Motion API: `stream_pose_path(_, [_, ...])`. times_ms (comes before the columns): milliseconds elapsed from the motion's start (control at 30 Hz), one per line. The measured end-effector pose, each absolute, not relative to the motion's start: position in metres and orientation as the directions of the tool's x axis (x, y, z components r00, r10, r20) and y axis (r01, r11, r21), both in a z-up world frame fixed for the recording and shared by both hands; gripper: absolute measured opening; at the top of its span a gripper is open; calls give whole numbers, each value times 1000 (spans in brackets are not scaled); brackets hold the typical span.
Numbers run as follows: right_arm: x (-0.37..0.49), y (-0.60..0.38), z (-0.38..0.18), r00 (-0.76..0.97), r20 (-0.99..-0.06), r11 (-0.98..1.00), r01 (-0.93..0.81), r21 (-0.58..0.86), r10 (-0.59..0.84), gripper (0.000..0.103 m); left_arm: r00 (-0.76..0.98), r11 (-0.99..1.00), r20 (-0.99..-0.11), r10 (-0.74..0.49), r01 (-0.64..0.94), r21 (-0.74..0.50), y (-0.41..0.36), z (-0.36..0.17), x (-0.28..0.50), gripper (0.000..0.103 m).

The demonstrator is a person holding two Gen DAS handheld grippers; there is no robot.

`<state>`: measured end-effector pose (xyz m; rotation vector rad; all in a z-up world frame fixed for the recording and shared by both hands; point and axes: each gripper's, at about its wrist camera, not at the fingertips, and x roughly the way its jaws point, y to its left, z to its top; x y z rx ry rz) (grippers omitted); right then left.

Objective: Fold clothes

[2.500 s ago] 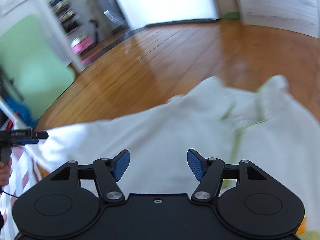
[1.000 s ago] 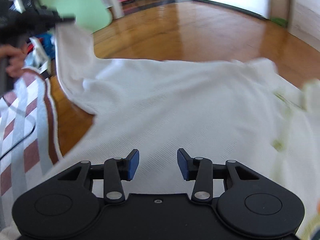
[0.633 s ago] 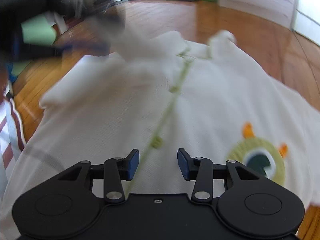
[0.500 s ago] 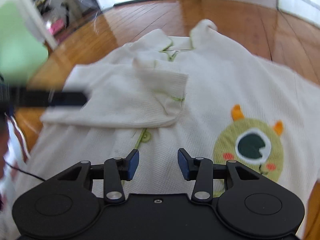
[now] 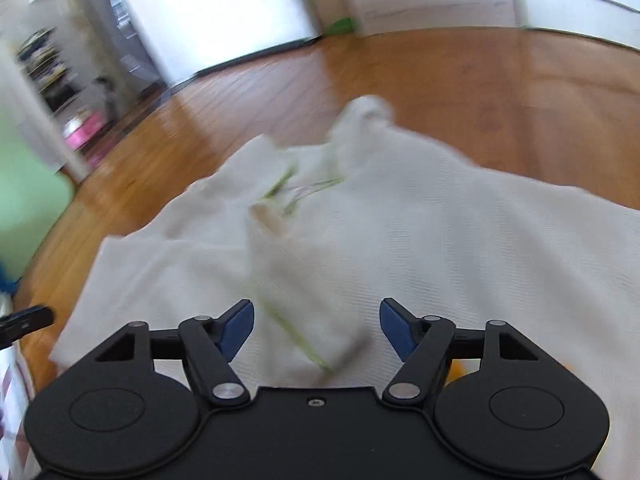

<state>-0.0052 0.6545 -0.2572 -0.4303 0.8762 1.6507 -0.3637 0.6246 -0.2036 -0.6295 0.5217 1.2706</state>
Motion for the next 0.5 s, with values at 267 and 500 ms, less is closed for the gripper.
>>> stream_pose_path(267, [-25, 635, -190, -88, -555, -30, -993, 113, 827, 6, 279, 262, -605, 746, -958, -118, 616, -196, -365, 68])
stream_pose_path(500, [12, 624, -227, 146, -741, 114, -989, -94, 656, 8, 347, 401, -673, 653, -912, -81, 615, -208, -343, 68])
